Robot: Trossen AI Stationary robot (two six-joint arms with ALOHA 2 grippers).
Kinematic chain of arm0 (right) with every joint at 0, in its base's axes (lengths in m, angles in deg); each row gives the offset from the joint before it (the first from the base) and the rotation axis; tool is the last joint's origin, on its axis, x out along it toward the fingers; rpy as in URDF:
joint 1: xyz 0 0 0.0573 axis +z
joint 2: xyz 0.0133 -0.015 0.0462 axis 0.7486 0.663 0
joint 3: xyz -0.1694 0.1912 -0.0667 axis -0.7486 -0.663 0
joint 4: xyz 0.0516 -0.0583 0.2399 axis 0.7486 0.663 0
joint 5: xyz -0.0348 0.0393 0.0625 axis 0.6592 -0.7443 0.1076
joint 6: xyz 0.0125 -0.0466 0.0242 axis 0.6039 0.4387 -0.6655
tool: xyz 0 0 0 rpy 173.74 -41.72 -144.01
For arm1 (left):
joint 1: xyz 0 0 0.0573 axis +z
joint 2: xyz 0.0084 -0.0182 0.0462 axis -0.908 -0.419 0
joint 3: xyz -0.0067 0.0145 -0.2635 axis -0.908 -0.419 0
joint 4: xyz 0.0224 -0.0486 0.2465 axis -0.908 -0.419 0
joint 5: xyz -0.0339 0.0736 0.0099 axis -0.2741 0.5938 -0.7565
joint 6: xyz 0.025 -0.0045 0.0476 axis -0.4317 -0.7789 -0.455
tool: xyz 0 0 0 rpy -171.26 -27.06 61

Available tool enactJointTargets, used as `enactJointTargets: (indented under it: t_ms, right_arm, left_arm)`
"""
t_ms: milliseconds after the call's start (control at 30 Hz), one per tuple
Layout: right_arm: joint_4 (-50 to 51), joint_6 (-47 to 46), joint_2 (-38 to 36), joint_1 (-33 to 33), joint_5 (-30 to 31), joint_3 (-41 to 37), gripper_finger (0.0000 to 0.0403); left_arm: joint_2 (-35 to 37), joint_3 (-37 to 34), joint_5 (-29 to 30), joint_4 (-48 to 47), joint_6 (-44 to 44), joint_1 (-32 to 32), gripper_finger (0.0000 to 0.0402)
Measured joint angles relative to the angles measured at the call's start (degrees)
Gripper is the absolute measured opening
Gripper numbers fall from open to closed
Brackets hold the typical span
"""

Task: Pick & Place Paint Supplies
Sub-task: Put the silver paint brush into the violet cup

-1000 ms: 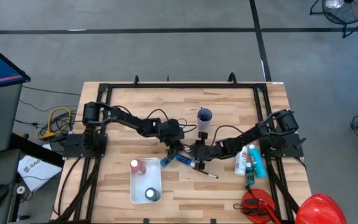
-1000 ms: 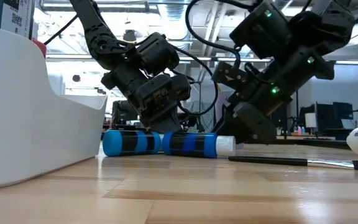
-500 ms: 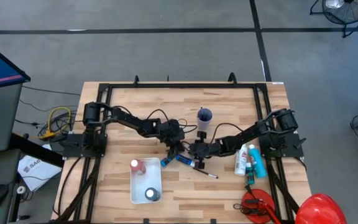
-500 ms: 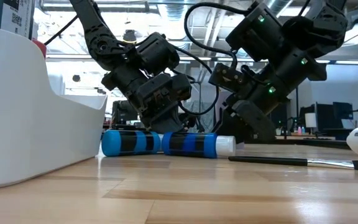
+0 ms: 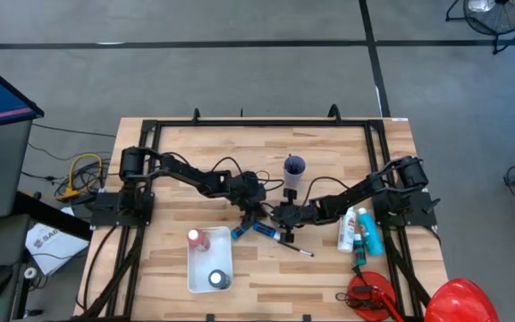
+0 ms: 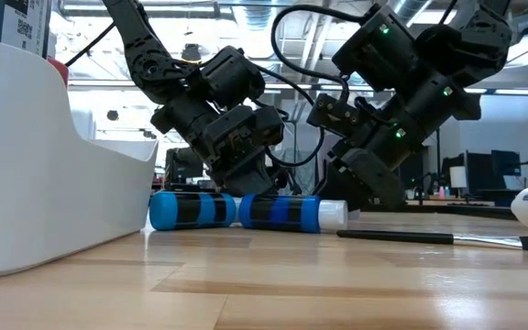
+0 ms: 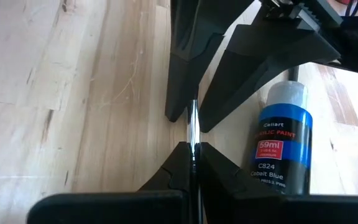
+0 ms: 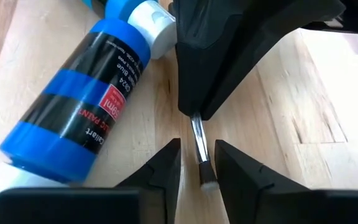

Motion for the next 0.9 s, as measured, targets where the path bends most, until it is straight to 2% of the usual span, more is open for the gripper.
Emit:
enactJointTargets:
  t_ms: [167, 333, 500, 767, 900]
  right_arm:
    - [-0.07, -0.02, 0.00, -0.05, -0.92, 0.00, 0.0067]
    - [0.29, -0.20, -0.02, -0.66, -2.63, 0.02, 0.0013]
    - [1.08, -2.21, -0.09, -1.27, -3.00, 0.07, 0.0012]
    - [2.67, -5.99, -1.14, -1.69, -2.94, 0.07, 0.0004]
    - [8.60, -8.46, -2.53, -2.22, -2.79, 1.21, 0.0003]
  left_arm:
    - [0.02, 0.02, -0.14, 0.01, -0.01, 0.00, 0.0006]
    - [0.07, 0.02, -1.11, 0.00, -1.33, -0.27, 0.0006]
    - [0.11, 0.02, 0.19, 0.56, -3.05, -0.50, 0.0015]
    - [0.20, 0.17, 4.74, 1.24, -6.87, -1.01, 0.0080]
    - [0.22, 0.17, 6.23, 0.82, -9.06, -1.94, 0.0121]
